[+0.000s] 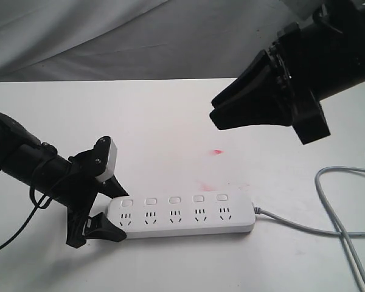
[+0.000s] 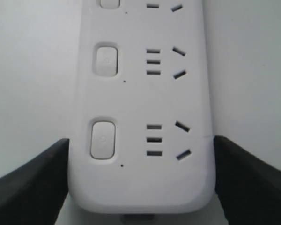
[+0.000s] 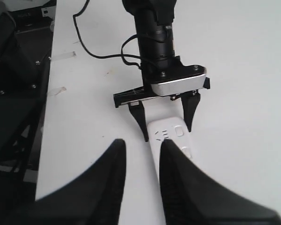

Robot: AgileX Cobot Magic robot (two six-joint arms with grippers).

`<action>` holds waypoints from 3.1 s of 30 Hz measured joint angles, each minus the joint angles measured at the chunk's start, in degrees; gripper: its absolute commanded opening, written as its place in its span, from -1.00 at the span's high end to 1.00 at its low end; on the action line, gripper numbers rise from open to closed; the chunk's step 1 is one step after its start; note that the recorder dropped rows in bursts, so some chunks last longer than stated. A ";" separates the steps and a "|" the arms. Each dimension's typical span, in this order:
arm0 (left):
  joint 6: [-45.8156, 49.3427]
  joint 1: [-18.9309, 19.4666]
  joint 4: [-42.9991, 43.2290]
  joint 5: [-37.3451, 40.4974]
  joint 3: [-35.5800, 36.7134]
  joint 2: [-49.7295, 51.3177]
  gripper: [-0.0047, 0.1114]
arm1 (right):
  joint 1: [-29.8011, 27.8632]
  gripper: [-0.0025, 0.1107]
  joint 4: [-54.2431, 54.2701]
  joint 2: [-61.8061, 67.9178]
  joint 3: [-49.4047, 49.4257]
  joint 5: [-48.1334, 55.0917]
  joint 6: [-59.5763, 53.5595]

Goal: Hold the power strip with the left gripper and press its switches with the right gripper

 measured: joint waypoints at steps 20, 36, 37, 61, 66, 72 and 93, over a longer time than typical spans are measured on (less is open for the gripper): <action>0.00 0.00 0.00 0.00 0.00 0.00 0.92 | 0.00 0.53 -2.57 -0.27 0.09 -24.01 3.57; 0.00 0.00 0.00 0.00 0.00 0.00 0.92 | 0.00 0.53 -27.05 -20.47 8.13 -44.14 35.77; 0.00 0.00 0.00 0.00 0.00 0.00 0.92 | 0.00 0.53 -27.43 -22.20 10.71 -46.36 36.48; 0.00 0.00 0.00 -0.09 0.00 0.00 0.92 | -9.77 0.53 -38.74 -73.21 57.42 -58.40 59.98; 0.00 0.00 0.00 -0.09 0.00 0.00 0.92 | -6.70 0.53 -39.60 -81.44 61.51 -57.67 64.96; 0.00 0.00 0.00 -0.09 0.00 0.00 0.92 | -5.48 0.53 -45.97 -81.60 65.46 -57.09 72.46; 0.00 0.00 0.00 -0.09 0.00 0.00 0.92 | -5.48 0.53 -54.80 -81.60 67.71 -50.51 73.90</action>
